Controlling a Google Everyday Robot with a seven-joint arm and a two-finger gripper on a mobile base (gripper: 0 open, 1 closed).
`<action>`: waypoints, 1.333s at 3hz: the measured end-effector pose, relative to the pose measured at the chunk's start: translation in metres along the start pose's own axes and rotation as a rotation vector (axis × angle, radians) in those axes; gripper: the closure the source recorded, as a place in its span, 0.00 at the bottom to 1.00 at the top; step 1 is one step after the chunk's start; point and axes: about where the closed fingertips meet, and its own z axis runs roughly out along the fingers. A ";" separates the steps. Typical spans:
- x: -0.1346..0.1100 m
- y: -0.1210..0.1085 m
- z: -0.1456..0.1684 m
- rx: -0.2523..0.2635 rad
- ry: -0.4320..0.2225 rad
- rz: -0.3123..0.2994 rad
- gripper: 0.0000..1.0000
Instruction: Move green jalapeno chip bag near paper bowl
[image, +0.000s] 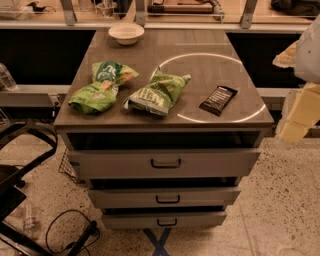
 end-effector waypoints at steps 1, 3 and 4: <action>0.000 0.000 0.000 0.000 0.000 0.000 0.00; -0.020 -0.032 0.023 0.016 -0.078 0.094 0.00; -0.059 -0.081 0.062 0.089 -0.211 0.232 0.00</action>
Offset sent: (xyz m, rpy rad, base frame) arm 0.0249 0.0043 -0.0064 0.0611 0.0026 -0.0523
